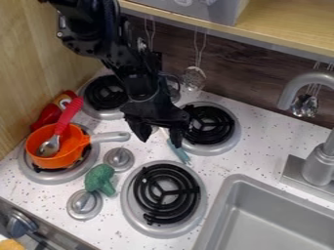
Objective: Moving a spoon to the right side
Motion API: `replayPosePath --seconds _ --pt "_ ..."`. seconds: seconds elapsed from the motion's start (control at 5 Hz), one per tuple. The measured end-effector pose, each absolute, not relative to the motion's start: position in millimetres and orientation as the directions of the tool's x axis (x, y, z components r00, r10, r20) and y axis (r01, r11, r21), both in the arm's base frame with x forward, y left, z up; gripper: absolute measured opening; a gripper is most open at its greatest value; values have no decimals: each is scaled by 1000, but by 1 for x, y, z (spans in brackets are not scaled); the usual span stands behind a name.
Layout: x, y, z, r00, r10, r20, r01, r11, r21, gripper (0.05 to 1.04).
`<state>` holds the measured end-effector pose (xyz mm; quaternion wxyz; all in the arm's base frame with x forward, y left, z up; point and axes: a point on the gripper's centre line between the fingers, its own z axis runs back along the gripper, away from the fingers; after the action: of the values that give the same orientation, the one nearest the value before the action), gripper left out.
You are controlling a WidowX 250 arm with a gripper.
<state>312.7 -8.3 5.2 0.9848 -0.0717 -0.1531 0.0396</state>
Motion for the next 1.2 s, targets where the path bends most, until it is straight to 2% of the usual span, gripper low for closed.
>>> replayPosePath --seconds 0.2,0.4,0.6,1.0,1.2 --pt "308 -8 -3 960 96 262 -59 988 -146 999" --pt "320 6 8 970 52 236 -40 998 -54 999" --pt "317 21 23 982 60 177 -55 998 -34 999" --pt "306 62 41 930 221 293 -222 975 -32 999" --pt "302 88 42 924 172 340 -199 979 45 999"
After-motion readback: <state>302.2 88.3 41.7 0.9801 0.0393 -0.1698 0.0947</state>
